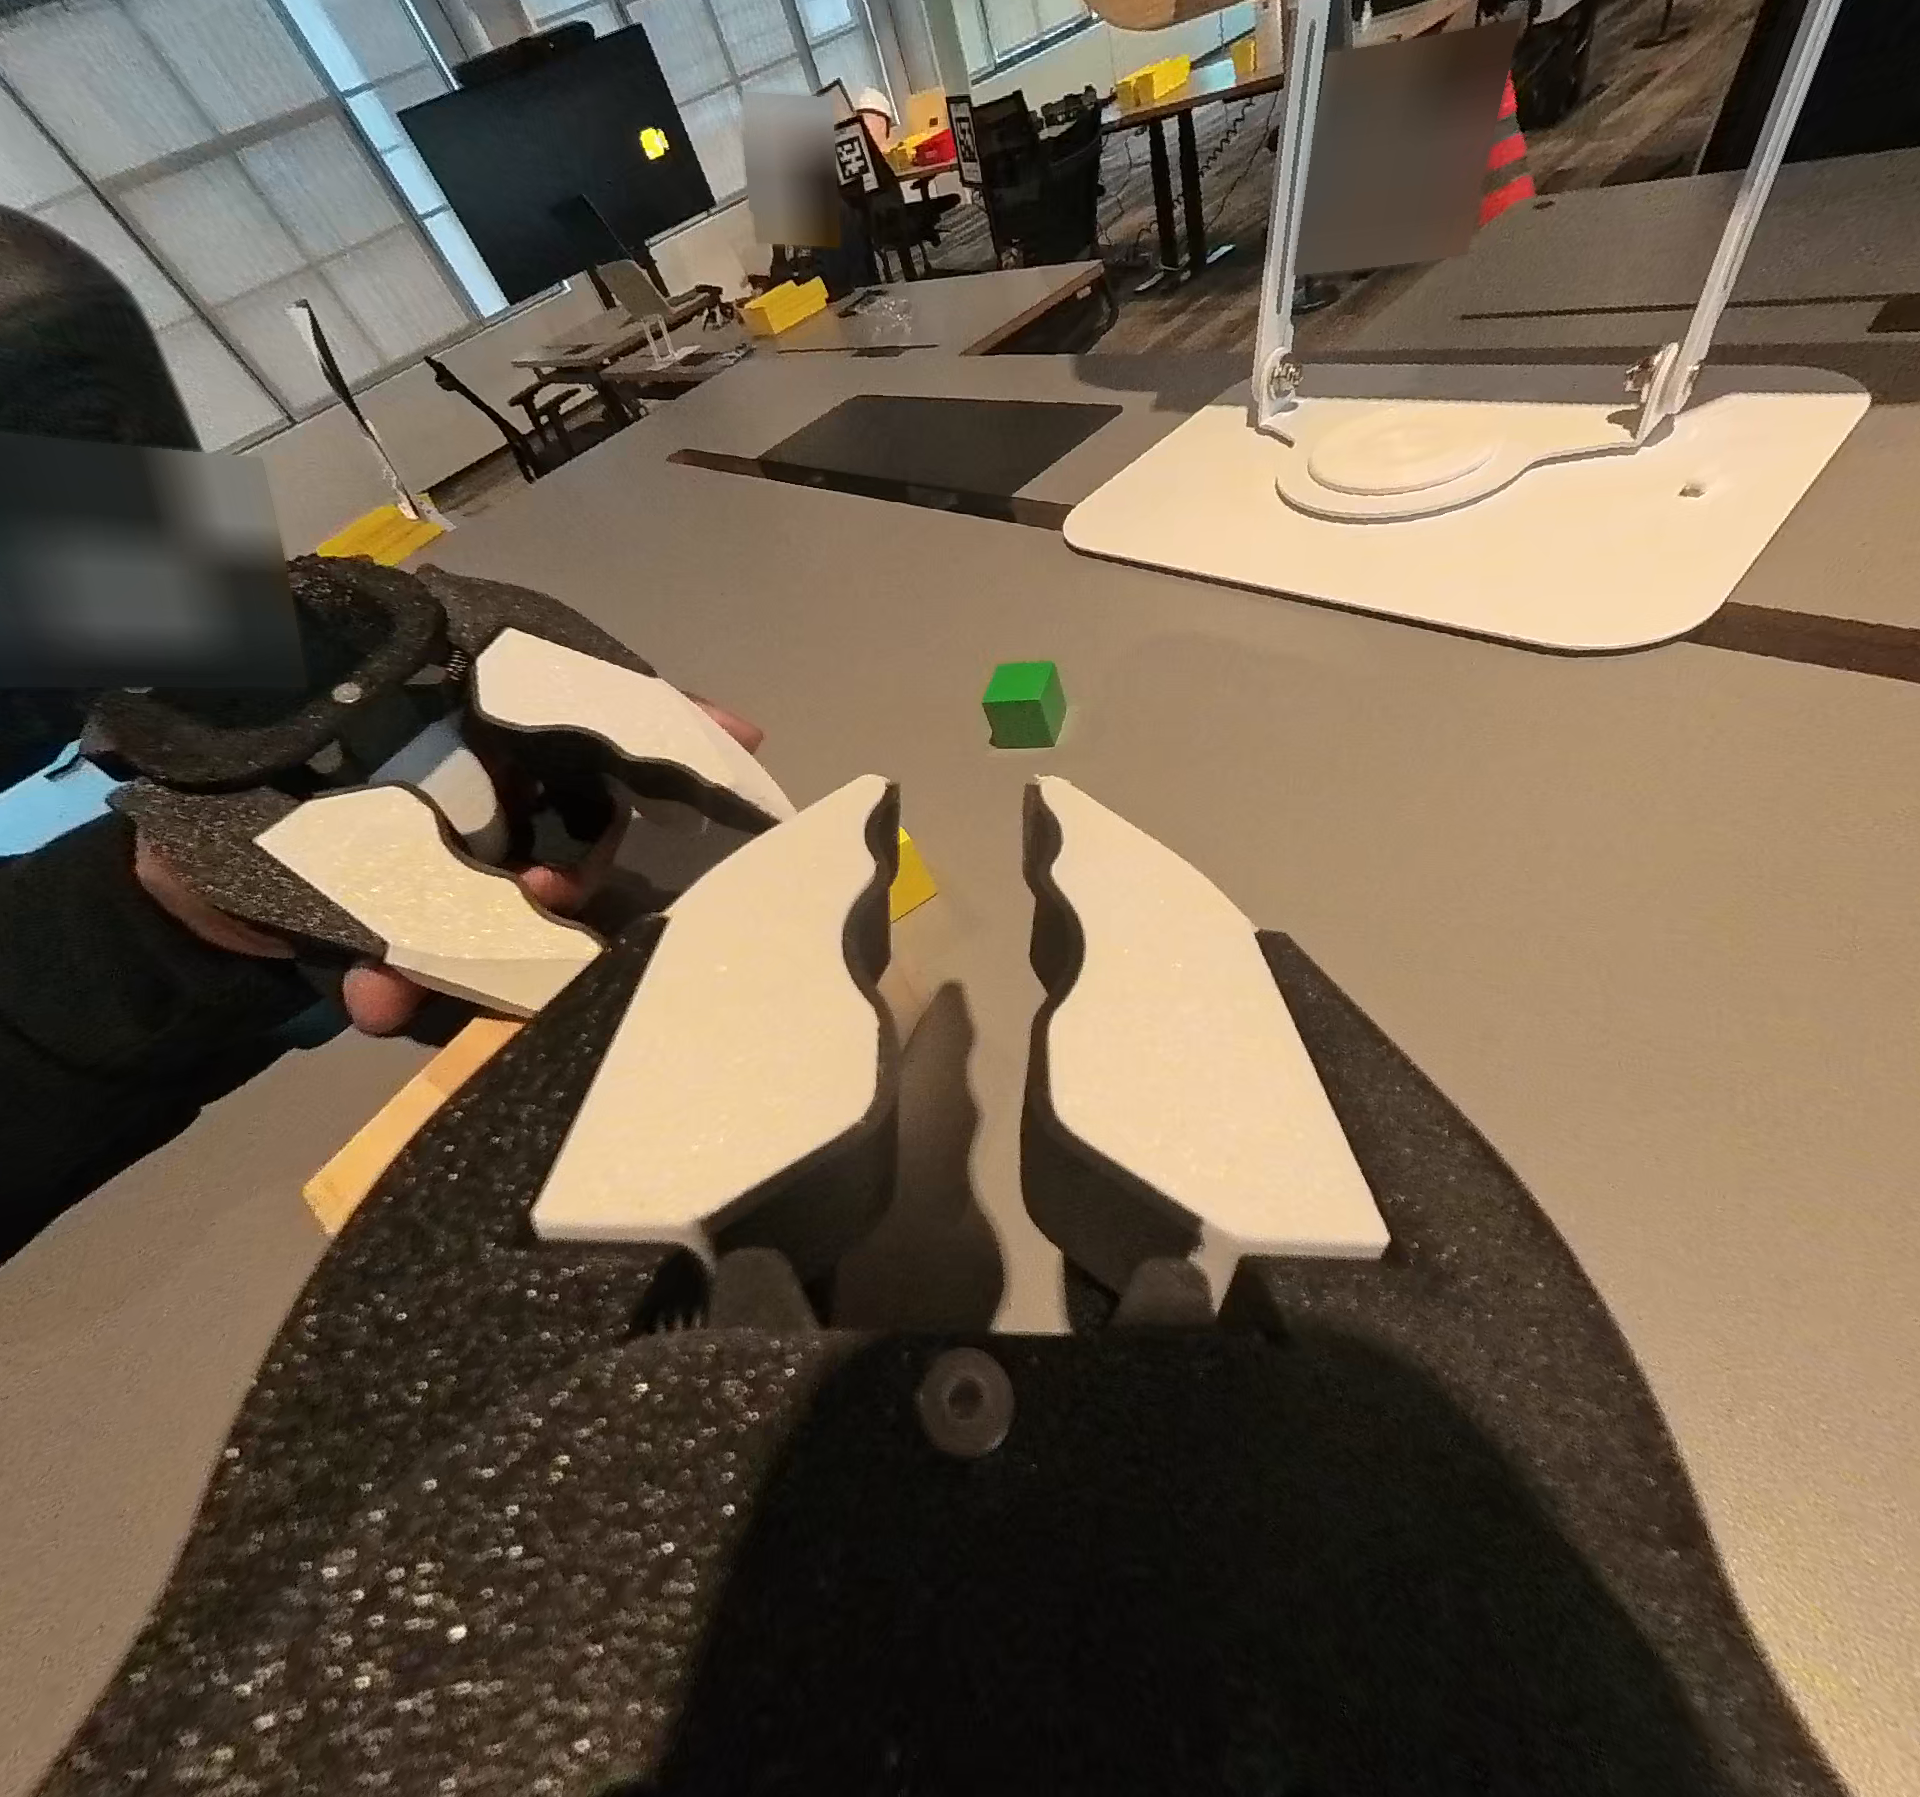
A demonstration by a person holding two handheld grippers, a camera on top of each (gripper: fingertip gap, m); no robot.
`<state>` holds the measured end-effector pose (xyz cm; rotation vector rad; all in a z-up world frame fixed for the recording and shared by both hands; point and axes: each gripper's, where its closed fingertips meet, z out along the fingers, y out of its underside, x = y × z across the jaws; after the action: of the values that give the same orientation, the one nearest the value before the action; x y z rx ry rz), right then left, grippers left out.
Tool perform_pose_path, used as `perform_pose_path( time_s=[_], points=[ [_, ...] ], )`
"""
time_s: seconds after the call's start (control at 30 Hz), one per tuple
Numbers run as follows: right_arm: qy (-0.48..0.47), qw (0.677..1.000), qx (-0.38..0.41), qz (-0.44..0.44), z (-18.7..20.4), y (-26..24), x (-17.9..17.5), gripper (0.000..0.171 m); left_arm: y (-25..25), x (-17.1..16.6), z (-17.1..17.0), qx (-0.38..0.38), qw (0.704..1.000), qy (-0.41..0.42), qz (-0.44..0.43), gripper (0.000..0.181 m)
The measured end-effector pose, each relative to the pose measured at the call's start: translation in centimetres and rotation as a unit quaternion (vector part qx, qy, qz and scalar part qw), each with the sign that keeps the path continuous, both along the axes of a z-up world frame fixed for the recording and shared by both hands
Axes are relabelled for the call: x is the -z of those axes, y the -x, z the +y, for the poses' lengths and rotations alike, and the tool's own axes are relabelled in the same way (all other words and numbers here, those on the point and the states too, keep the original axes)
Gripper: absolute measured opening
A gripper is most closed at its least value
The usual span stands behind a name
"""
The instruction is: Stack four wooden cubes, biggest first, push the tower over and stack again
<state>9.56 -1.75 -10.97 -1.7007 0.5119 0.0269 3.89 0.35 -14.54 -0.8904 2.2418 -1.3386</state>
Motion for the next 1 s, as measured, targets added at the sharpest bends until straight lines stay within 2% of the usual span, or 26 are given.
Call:
perform_pose_path(
  time_s=[0.33,0.57,0.73,0.83,1.0],
  points=[
    [-0.014,1.0,-0.014,0.011,0.0,0.1,-0.2,0.022,-0.2,1.8,-0.3,-0.014,0.998,-0.052,0.031,0.043],
    [-0.022,1.0,-0.018,0.012,-0.1,0.2,-0.4,0.022,-0.3,1.6,-0.1,-0.022,0.998,-0.041,0.035,0.042],
    [-0.028,0.999,-0.019,0.016,-0.2,0.2,-0.5,0.022,0.3,-0.7,1.0,-0.048,0.999,0.017,-0.01,0.042],
    [-0.028,0.999,-0.019,0.015,-0.2,0.2,-0.5,0.022,1.5,-2.5,2.2,-0.068,0.997,0.02,-0.034,0.042],
    [-0.028,0.999,-0.019,0.017,-0.2,0.2,-0.5,0.022,4.1,-5.6,0.1,-0.01,0.999,0.002,-0.04,0.042]
  ],
)
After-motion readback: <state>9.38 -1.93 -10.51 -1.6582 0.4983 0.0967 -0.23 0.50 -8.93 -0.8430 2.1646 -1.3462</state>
